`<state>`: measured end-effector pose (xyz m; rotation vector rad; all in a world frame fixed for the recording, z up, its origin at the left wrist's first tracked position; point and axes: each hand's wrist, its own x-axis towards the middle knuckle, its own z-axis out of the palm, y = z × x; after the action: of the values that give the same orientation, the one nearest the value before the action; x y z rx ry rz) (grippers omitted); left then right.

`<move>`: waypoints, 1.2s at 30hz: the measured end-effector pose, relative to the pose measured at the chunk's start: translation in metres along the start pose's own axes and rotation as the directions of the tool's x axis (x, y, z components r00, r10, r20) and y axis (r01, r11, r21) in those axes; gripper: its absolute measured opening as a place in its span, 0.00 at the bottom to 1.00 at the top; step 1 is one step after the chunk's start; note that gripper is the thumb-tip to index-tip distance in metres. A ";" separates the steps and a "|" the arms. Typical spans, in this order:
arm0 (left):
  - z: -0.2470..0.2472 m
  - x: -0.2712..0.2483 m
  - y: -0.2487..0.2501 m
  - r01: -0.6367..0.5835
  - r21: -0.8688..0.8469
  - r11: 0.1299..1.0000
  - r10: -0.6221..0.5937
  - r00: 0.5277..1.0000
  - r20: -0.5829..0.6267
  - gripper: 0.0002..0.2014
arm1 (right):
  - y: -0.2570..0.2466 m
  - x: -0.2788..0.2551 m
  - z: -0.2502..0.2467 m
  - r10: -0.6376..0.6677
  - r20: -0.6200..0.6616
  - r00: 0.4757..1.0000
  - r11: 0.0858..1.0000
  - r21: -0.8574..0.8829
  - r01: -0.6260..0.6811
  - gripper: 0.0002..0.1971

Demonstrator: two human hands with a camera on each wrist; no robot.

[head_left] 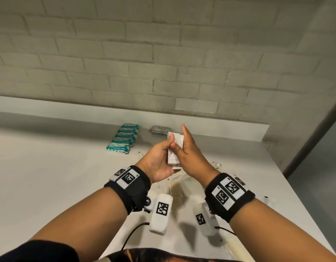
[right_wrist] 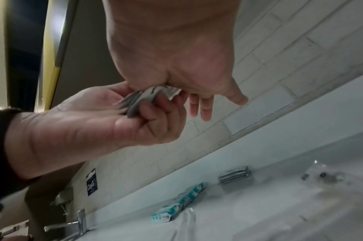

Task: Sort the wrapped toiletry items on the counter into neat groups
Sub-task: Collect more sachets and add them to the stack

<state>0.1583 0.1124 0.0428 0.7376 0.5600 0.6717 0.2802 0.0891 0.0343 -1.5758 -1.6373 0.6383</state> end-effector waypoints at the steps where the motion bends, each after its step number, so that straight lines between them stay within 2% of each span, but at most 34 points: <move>1: -0.003 0.001 -0.001 0.002 0.015 1.000 -0.001 1.000 -0.018 0.23 | 0.000 -0.001 -0.001 -0.010 0.019 1.000 0.996 -0.092 0.012 0.39; 3: -0.005 0.002 -0.002 0.008 0.047 0.999 -0.005 0.997 -0.071 0.14 | -0.005 -0.004 -0.005 -0.048 0.064 0.997 0.968 -0.242 0.063 0.42; 5: -0.008 0.003 -0.005 0.004 0.117 0.993 0.011 0.992 -0.128 0.09 | -0.011 -0.006 -0.011 -0.096 0.132 0.987 0.942 -0.307 0.133 0.48; 8: -0.010 0.004 -0.008 -0.006 0.201 0.980 0.039 0.986 -0.164 0.08 | -0.019 -0.011 -0.022 -0.125 0.325 0.938 0.908 -0.343 0.239 0.63; 11: -0.010 0.004 -0.007 -0.001 0.206 0.979 0.022 0.995 -0.100 0.13 | -0.023 -0.013 -0.023 -0.126 0.431 0.893 0.836 -0.438 0.330 0.67; 14: -0.010 0.001 -0.006 0.023 0.184 0.983 -0.008 0.996 -0.086 0.11 | -0.022 -0.012 -0.019 -0.171 0.411 0.895 0.835 -0.422 0.353 0.63; 17: -0.009 -0.005 -0.006 0.000 0.088 0.996 0.004 0.999 -0.048 0.08 | -0.022 -0.013 -0.018 -0.183 0.409 0.894 0.865 -0.365 0.344 0.66; 20: -0.013 -0.003 -0.006 -0.020 0.011 1.000 0.021 0.998 -0.064 0.14 | -0.023 -0.013 -0.015 -0.208 0.425 0.881 0.819 -0.417 0.395 0.67; 22: -0.012 -0.002 -0.004 0.009 -0.016 1.000 -0.010 0.997 -0.082 0.11 | -0.024 -0.013 -0.014 -0.222 0.413 0.883 0.795 -0.448 0.409 0.66; 26: -0.009 0.001 -0.003 0.056 -0.114 0.992 -0.066 0.994 -0.082 0.14 | -0.028 -0.007 -0.010 -0.185 0.455 0.871 0.819 -0.419 0.392 0.68; 29: -0.015 0.004 0.000 0.048 -0.102 0.994 -0.058 0.994 -0.095 0.18 | -0.032 -0.001 -0.009 -0.162 0.440 0.883 0.847 -0.398 0.353 0.63; 32: -0.021 0.006 0.007 0.074 -0.113 0.991 -0.082 0.995 -0.063 0.17 | -0.030 0.006 -0.003 -0.147 0.470 0.871 0.841 -0.404 0.360 0.66; 34: -0.025 0.010 0.009 0.060 -0.118 0.991 -0.074 0.991 -0.114 0.18 | -0.028 0.011 0.003 -0.159 0.469 0.869 0.823 -0.423 0.379 0.66; 36: -0.028 0.016 0.011 0.029 -0.112 0.993 -0.049 0.982 -0.182 0.20 | -0.027 0.017 0.007 -0.145 0.458 0.877 0.856 -0.386 0.343 0.67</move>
<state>0.1461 0.1417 0.0296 0.5638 0.7007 0.7327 0.2594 0.1034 0.0549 -1.5673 -2.4162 0.4872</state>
